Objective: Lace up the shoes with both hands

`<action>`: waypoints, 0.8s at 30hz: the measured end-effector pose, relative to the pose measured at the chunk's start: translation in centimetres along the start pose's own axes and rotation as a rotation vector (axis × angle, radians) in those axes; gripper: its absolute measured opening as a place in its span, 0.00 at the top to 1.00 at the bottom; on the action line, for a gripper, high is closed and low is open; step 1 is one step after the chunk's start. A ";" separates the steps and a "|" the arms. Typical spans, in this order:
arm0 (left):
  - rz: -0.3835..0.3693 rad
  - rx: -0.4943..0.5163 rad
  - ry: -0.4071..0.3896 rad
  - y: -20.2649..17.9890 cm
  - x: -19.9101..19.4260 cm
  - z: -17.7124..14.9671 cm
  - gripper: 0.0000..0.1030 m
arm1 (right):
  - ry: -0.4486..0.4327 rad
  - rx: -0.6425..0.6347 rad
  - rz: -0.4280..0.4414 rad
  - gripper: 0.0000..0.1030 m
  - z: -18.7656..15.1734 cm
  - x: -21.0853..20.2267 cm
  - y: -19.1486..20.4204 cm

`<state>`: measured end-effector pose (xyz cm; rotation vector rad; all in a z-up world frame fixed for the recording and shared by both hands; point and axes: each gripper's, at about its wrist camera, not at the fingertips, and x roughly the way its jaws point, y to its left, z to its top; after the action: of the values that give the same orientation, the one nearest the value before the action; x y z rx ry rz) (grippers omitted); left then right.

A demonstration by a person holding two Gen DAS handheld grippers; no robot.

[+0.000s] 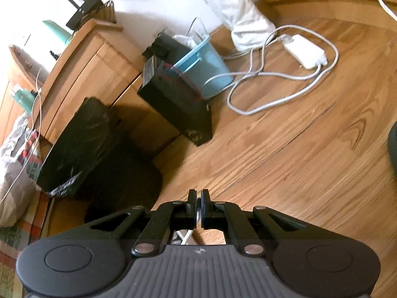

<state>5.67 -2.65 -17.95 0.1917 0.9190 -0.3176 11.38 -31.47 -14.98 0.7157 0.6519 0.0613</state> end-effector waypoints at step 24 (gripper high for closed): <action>0.008 -0.013 0.004 0.2 -0.1 0.0 0.55 | -0.182 -0.090 -0.157 0.96 2.0 -2.3 -0.7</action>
<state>5.72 -2.50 -17.86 0.1839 0.9234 -0.3038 10.54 -33.82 -13.03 0.5737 0.5255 -0.1177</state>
